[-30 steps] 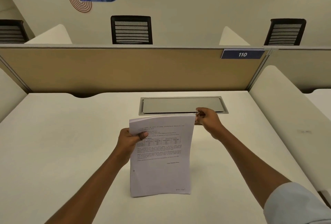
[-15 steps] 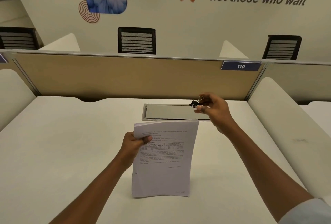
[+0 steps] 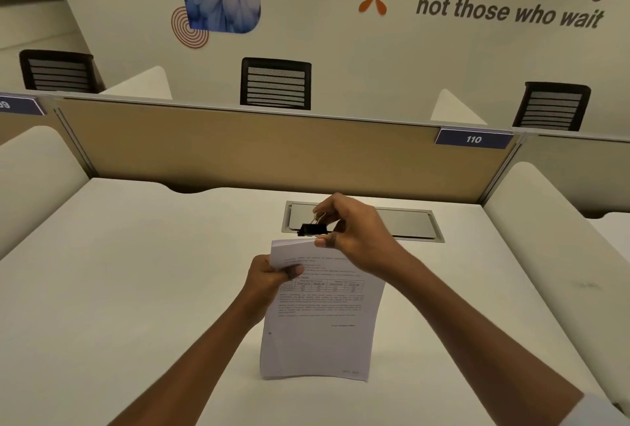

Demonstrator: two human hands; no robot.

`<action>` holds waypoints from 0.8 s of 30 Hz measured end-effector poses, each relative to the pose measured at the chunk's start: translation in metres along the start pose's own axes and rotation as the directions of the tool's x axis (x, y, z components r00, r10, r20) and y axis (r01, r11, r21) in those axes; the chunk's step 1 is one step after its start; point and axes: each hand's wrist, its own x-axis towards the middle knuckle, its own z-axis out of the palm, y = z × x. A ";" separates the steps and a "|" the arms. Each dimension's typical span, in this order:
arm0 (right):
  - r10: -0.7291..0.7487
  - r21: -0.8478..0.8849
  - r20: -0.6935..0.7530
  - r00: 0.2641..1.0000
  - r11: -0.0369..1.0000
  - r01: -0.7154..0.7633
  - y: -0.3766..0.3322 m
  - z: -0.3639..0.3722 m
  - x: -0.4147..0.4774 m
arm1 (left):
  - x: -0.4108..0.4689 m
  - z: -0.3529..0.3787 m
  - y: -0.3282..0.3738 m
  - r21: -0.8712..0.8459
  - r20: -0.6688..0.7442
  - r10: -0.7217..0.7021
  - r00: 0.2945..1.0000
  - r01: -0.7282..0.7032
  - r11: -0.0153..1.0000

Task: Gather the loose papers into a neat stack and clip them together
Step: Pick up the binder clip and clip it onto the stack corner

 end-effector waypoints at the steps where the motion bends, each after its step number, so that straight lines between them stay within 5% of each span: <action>1: -0.001 -0.007 0.005 1.000 1.000 0.001 -0.002 0.005 0.000 | 0.000 0.000 0.000 -0.008 0.002 0.001 1.000 -0.001 1.000; 24: -0.060 -0.223 -0.026 0.998 0.973 0.053 -0.011 0.034 -0.001 | -0.003 -0.001 -0.002 -0.023 -0.013 0.015 1.000 -0.016 1.000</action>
